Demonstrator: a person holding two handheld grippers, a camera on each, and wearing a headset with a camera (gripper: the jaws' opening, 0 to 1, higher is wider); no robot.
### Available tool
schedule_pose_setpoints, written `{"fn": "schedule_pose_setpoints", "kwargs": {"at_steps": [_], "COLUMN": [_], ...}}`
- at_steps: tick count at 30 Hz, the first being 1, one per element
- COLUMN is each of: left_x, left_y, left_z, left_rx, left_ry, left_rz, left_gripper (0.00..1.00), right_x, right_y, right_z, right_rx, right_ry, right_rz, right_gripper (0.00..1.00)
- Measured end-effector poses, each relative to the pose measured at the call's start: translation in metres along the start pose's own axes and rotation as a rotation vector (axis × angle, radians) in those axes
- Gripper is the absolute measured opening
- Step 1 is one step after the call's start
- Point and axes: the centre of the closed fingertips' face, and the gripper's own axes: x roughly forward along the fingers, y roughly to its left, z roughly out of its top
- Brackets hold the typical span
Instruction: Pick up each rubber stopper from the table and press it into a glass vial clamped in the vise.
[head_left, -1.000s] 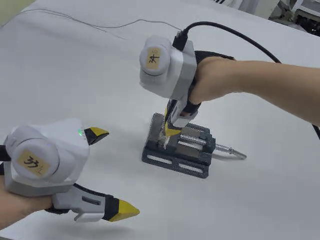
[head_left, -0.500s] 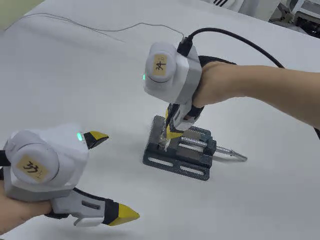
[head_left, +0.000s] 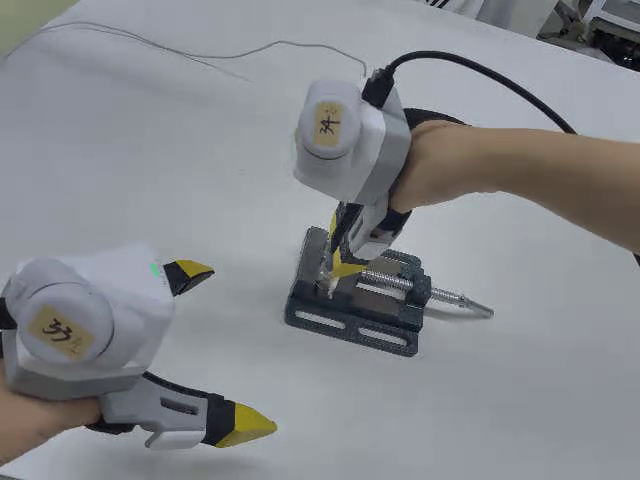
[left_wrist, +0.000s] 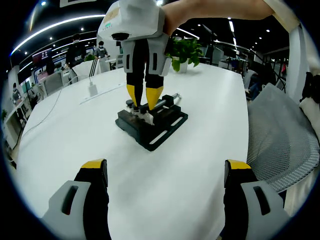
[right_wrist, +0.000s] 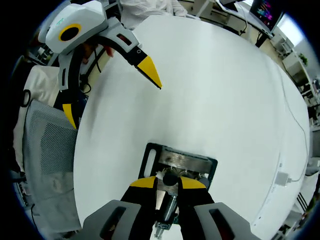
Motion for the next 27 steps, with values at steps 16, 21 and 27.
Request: {"fn": "schedule_pose_setpoints", "kwargs": {"at_steps": [16,21,27], "left_x": [-0.002,-0.003,-0.003], "left_y": [0.003,0.006,0.006], "left_z": [-0.002,-0.002,-0.005], "left_rx": [-0.008,-0.012,-0.017], "left_ry": [-0.003,-0.006,0.0], "left_rz": [0.007,0.015,0.016], "left_gripper": [0.96,0.96,0.96], "right_x": [-0.016,-0.018,-0.015], "right_y": [-0.002,-0.003,-0.006], "right_z": [-0.002,0.0,-0.003], "right_rx": [0.024,0.06,0.095], "right_ry": [-0.067,-0.141,-0.173], "right_rz": [0.007,0.037,0.055], "right_gripper": [0.16,0.1,0.05]}}
